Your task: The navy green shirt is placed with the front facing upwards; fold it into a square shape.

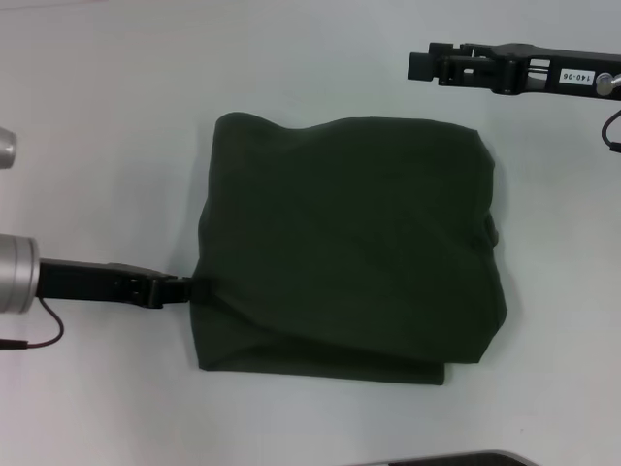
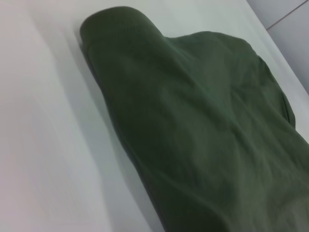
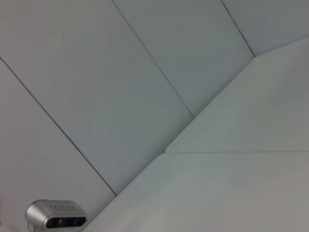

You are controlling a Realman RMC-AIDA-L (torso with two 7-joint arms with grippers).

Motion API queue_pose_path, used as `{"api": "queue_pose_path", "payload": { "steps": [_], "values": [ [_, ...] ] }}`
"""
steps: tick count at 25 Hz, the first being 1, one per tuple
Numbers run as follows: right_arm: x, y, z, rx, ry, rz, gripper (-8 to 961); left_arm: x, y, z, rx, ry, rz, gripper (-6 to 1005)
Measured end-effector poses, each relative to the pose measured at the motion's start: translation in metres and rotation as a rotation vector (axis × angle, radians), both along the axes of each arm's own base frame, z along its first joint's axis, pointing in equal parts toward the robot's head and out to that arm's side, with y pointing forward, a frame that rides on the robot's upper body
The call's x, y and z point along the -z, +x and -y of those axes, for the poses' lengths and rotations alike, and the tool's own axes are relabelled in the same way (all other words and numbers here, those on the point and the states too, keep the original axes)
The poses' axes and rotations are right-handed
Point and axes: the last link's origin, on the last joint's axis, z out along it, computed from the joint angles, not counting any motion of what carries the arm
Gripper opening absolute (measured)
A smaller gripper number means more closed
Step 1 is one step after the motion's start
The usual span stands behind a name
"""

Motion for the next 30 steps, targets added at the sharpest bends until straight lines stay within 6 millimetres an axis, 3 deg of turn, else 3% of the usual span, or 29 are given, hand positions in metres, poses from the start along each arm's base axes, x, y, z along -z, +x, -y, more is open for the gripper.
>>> {"api": "queue_pose_path", "payload": {
  "steps": [12,30],
  "values": [
    [0.0,-0.003,-0.002,-0.006,0.0,-0.001,884,-0.025,-0.016,0.007,-0.034,0.052,0.006,46],
    [-0.001,-0.01,-0.009,-0.017,0.003,-0.006,883,-0.034,-0.024,0.026,-0.044,0.022,0.023,48]
  ]
}}
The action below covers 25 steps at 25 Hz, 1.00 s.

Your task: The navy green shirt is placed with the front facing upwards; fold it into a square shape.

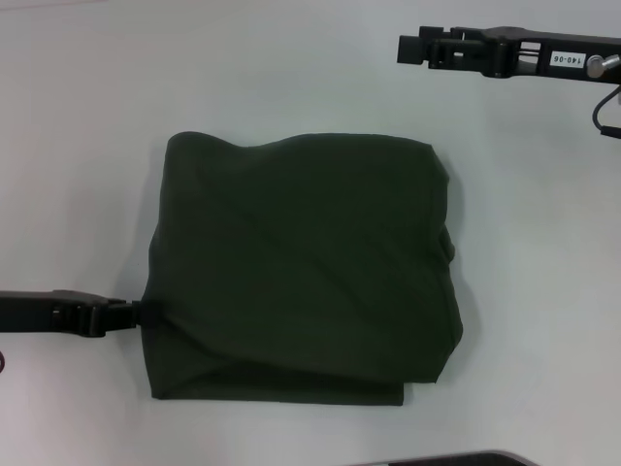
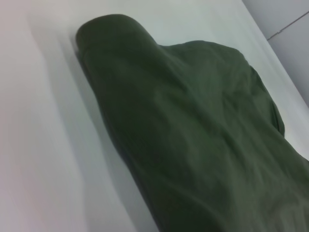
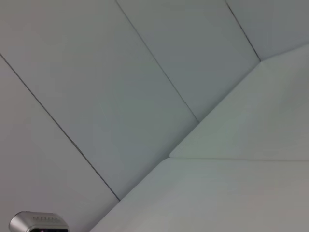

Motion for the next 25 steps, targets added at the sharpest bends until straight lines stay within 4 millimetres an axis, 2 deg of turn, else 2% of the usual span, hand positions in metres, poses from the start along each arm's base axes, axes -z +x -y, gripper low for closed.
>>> {"api": "queue_pose_path", "payload": {
  "steps": [10,18,20,25],
  "values": [
    [-0.001,-0.001,-0.001,-0.004,0.0,0.002,883,-0.002,-0.002,0.003,-0.017,0.016,0.013,49],
    [-0.001,0.0,-0.001,-0.001,0.001,0.002,884,-0.013,-0.005,0.0,-0.059,0.082,0.049,50],
    [-0.001,0.0,-0.001,0.002,0.003,0.0,884,-0.015,-0.007,0.0,-0.068,0.095,0.052,199],
    [-0.002,0.0,0.0,0.002,0.003,-0.004,884,-0.026,-0.012,-0.003,-0.084,0.163,0.056,395]
  ]
}}
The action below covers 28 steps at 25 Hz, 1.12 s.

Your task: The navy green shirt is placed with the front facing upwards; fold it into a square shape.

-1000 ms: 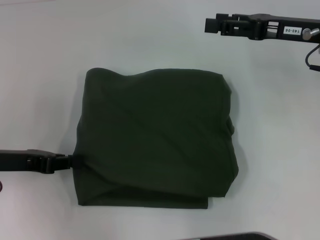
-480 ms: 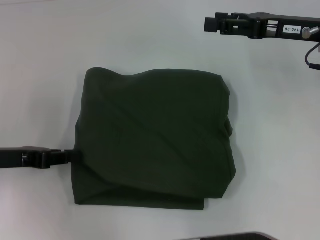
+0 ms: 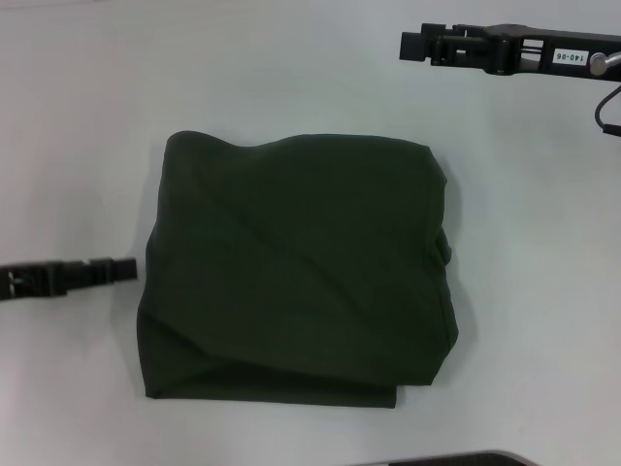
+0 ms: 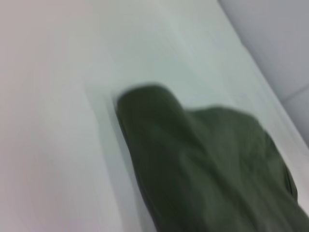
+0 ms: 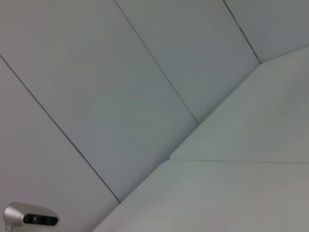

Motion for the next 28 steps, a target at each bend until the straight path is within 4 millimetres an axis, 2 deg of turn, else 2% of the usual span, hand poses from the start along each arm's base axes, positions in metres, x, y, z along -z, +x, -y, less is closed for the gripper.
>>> {"api": "queue_pose_path", "payload": {
  "steps": [3,7,12,21,28],
  "values": [
    [0.0,0.0,0.001,-0.011,-0.001,0.0,885,-0.012,0.001,-0.005,0.012,0.083,0.036,517],
    [-0.001,0.0,0.002,-0.035,0.009,0.01,885,-0.024,0.014,-0.013,0.082,0.2,0.128,682],
    [-0.001,-0.002,0.005,-0.082,0.023,0.018,885,-0.026,0.033,-0.021,0.168,0.273,0.226,890],
    [0.013,-0.018,0.015,-0.232,-0.008,0.011,910,-0.01,0.053,-0.021,0.253,0.281,0.318,891],
    [0.027,-0.02,0.023,-0.263,-0.036,0.006,925,-0.009,0.054,-0.006,0.3,0.239,0.355,876]
  ]
}}
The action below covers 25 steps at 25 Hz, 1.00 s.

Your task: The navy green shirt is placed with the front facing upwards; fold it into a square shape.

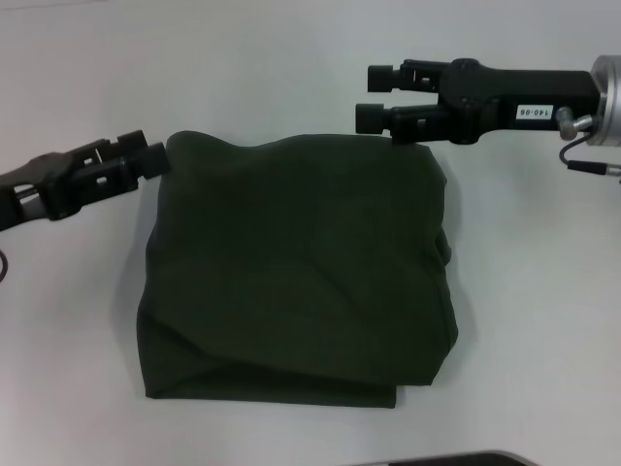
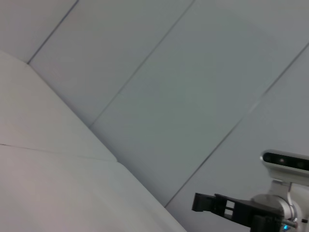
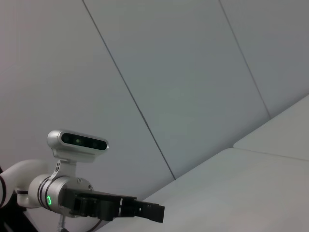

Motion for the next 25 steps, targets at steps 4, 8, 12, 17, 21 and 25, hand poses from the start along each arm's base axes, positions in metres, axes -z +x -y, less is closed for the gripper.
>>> {"api": "queue_pose_path", "payload": {
  "steps": [4,8,12,17,21,25],
  "values": [
    [0.007,-0.001,0.004,-0.011,-0.013,-0.002,926,0.0,-0.003,0.008,0.009,-0.001,0.007,875],
    [0.011,-0.002,0.006,-0.016,-0.026,0.004,923,0.001,-0.005,0.012,0.006,-0.008,0.022,874],
    [0.017,-0.004,0.008,-0.034,-0.054,0.019,920,0.003,-0.004,0.014,0.019,-0.015,0.029,874],
    [0.028,-0.006,0.013,-0.058,-0.107,0.052,918,0.005,-0.006,0.019,0.024,-0.028,0.027,874],
    [0.033,-0.005,0.016,-0.062,-0.144,0.077,919,0.004,-0.007,0.023,0.028,-0.043,0.027,875],
    [0.035,-0.005,0.018,-0.064,-0.176,0.1,919,0.005,-0.008,0.027,0.029,-0.064,0.026,875]
  ]
}}
